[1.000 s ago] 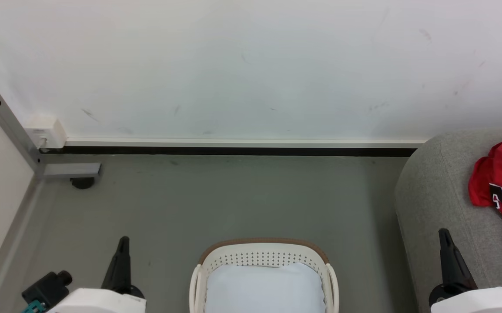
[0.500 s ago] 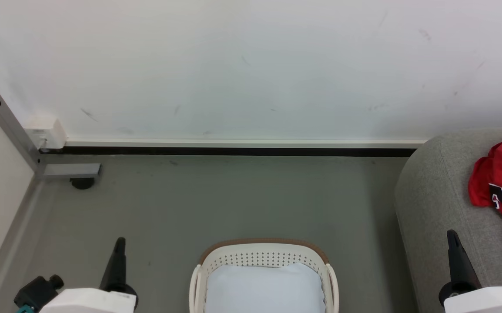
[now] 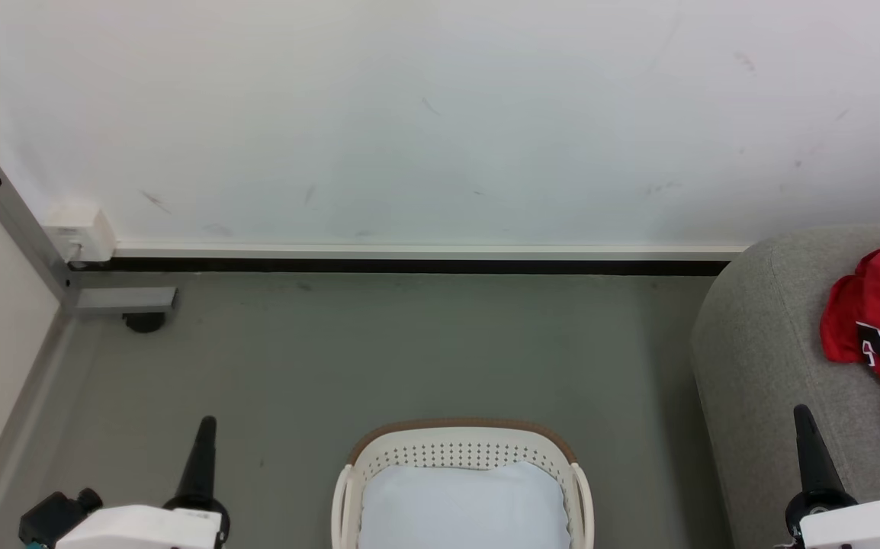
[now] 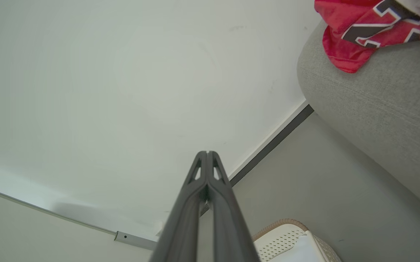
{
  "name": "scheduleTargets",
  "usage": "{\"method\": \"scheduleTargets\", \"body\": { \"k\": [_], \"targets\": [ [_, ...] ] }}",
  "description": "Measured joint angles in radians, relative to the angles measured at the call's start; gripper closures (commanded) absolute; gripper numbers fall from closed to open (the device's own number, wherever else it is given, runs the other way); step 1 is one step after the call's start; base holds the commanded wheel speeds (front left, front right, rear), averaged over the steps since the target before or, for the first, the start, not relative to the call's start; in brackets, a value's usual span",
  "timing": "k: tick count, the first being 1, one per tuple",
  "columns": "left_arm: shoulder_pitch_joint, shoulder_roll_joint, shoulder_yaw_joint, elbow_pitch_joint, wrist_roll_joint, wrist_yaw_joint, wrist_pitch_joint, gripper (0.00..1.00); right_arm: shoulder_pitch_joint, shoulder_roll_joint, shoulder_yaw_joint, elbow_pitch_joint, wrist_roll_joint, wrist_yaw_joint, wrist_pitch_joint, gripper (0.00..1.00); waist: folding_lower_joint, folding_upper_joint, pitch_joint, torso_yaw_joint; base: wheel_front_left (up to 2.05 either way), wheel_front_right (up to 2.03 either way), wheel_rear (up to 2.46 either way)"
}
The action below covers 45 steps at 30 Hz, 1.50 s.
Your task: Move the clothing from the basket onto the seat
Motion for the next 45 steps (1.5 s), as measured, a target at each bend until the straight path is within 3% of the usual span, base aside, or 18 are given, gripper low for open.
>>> {"method": "scheduleTargets", "body": {
  "k": [45],
  "targets": [
    [-0.002, -0.006, 0.049, -0.011, -0.378, -0.012, 0.105, 1.0, -0.007, 0.015, -0.077, -0.001, 0.359, 0.0, 0.106, 1.0, 0.0, 0.0, -0.003, -0.002, 0.0, 0.0, 0.0]
  ]
}}
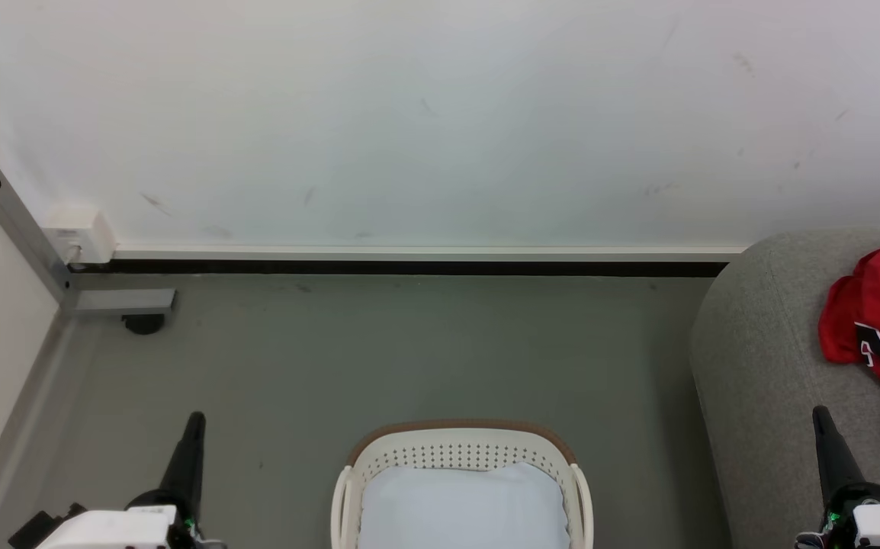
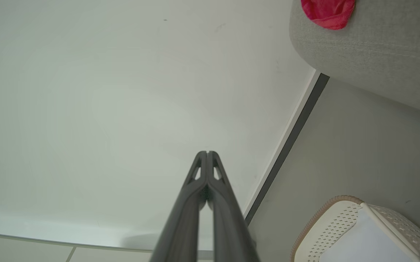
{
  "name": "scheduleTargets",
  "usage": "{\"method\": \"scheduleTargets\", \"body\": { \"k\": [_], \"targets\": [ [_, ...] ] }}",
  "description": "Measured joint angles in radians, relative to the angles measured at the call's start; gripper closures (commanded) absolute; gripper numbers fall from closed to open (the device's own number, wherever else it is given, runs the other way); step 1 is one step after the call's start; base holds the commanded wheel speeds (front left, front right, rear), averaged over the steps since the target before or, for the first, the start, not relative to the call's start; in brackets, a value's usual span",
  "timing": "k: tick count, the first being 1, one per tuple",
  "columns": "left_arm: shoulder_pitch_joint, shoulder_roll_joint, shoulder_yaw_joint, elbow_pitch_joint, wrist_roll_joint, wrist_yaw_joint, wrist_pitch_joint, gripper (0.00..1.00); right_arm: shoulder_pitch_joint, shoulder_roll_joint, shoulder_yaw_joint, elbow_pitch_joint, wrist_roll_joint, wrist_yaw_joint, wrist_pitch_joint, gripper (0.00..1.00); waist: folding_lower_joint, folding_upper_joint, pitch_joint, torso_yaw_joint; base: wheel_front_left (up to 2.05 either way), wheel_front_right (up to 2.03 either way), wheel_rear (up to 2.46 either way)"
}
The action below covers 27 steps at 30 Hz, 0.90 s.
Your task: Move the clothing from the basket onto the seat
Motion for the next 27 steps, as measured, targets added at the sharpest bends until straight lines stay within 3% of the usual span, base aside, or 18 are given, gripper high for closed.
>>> {"method": "scheduleTargets", "body": {
  "k": [17, 27],
  "targets": [
    [-0.001, -0.001, 0.015, -0.003, -0.117, -0.003, 0.031, 1.0, -0.001, 0.004, -0.025, 0.0, 0.103, 0.0, 0.03, 1.0, 0.0, 0.0, -0.001, -0.001, 0.0, 0.0, 0.0],
    [-0.001, -0.001, 0.017, -0.003, -0.131, -0.004, 0.035, 1.0, -0.001, 0.006, -0.03, 0.0, 0.122, 0.0, 0.035, 1.0, 0.0, 0.0, -0.001, -0.001, 0.0, 0.0, 0.0]
  ]
}}
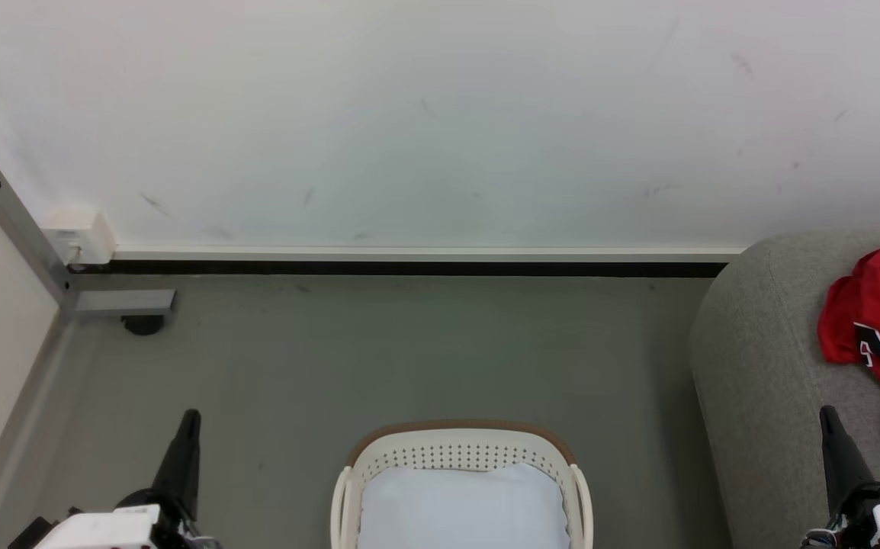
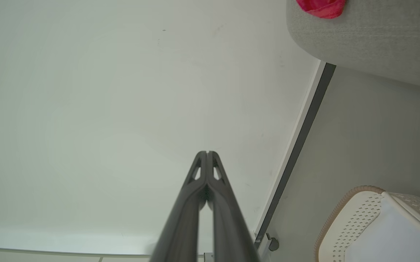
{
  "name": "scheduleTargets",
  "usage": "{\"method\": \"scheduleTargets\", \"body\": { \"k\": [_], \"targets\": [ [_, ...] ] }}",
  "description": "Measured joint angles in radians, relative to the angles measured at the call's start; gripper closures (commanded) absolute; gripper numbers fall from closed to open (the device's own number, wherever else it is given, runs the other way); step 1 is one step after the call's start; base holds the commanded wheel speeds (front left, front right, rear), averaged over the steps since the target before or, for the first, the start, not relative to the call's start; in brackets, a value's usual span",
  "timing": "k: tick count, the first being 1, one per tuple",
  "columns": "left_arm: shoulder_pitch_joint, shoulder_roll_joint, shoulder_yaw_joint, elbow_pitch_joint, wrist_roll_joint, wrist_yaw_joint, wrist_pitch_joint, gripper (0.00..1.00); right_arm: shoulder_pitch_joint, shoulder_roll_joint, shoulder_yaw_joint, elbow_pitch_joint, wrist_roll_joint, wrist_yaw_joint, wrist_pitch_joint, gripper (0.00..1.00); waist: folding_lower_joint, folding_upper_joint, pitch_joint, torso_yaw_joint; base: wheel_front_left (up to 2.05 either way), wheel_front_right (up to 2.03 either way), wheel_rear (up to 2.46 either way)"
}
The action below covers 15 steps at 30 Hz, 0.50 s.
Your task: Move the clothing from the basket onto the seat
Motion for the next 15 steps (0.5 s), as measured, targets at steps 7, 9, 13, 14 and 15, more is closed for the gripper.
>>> {"method": "scheduleTargets", "body": {
  "k": [7, 9, 13, 14, 15],
  "targets": [
    [0.0, 0.0, 0.0, 0.0, 0.0, 0.0, 0.0, 1.0, 0.0, 0.001, -0.001, 0.0, 0.0, 0.0, 0.0, 1.0, 0.0, 0.0, 0.0, 0.0, 0.0, 0.0, 0.0],
    [0.0, 0.0, 0.0, 0.0, 0.0, 0.0, 0.0, 1.0, 0.0, 0.001, -0.001, 0.0, 0.0, 0.0, 0.0, 1.0, 0.0, 0.0, 0.0, 0.0, 0.0, 0.0, 0.0],
    [0.0, 0.0, 0.0, 0.0, 0.0, 0.0, 0.0, 1.0, 0.0, 0.001, -0.001, 0.0, 0.0, 0.0, 0.003, 1.0, 0.0, 0.0, 0.0, 0.0, 0.0, 0.0, 0.0],
    [0.0, 0.0, 0.0, 0.0, 0.0, 0.0, 0.0, 1.0, 0.0, 0.001, -0.002, 0.0, 0.0, 0.0, 0.003, 1.0, 0.0, 0.0, 0.0, 0.0, 0.0, 0.0, 0.0],
    [0.0, 0.0, 0.0, 0.0, 0.0, 0.0, 0.0, 1.0, 0.0, 0.001, -0.002, 0.0, 0.0, 0.0, 0.003, 1.0, 0.0, 0.0, 0.0, 0.0, 0.0, 0.0, 0.0]
  ]
}}
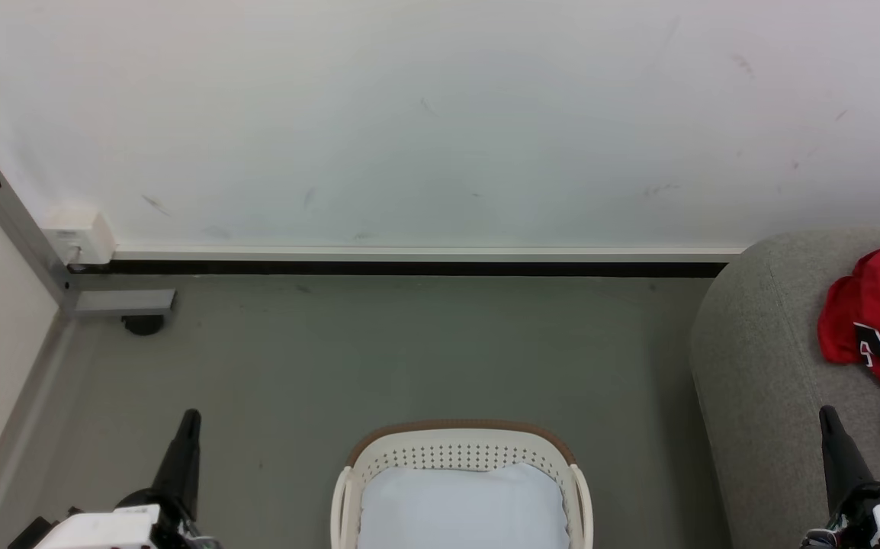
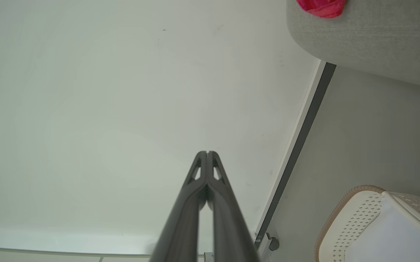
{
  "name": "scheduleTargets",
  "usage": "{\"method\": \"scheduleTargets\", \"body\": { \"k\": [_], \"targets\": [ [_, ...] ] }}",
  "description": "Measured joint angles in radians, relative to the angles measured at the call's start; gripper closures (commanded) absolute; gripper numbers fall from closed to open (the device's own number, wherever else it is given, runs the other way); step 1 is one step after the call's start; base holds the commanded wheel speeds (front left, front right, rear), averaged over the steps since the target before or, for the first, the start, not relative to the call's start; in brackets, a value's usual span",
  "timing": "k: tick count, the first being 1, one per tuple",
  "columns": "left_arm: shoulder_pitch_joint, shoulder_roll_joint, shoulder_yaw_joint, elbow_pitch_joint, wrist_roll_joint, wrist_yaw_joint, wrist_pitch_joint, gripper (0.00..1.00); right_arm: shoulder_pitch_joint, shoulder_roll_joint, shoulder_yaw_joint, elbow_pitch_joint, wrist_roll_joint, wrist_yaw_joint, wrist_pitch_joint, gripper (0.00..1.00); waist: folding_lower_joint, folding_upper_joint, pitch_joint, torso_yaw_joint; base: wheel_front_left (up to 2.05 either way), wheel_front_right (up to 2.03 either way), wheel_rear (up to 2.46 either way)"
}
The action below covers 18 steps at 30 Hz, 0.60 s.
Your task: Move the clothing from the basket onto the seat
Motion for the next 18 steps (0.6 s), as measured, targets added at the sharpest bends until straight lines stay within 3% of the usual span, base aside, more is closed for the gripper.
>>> {"method": "scheduleTargets", "body": {
  "k": [18],
  "targets": [
    [0.0, 0.0, 0.0, 0.0, -0.001, 0.0, 0.0, 1.0, 0.0, 0.002, -0.002, 0.0, 0.0, 0.0, 0.0, 1.0, 0.0, 0.0, 0.0, 0.0, 0.0, 0.0, 0.0]
  ]
}}
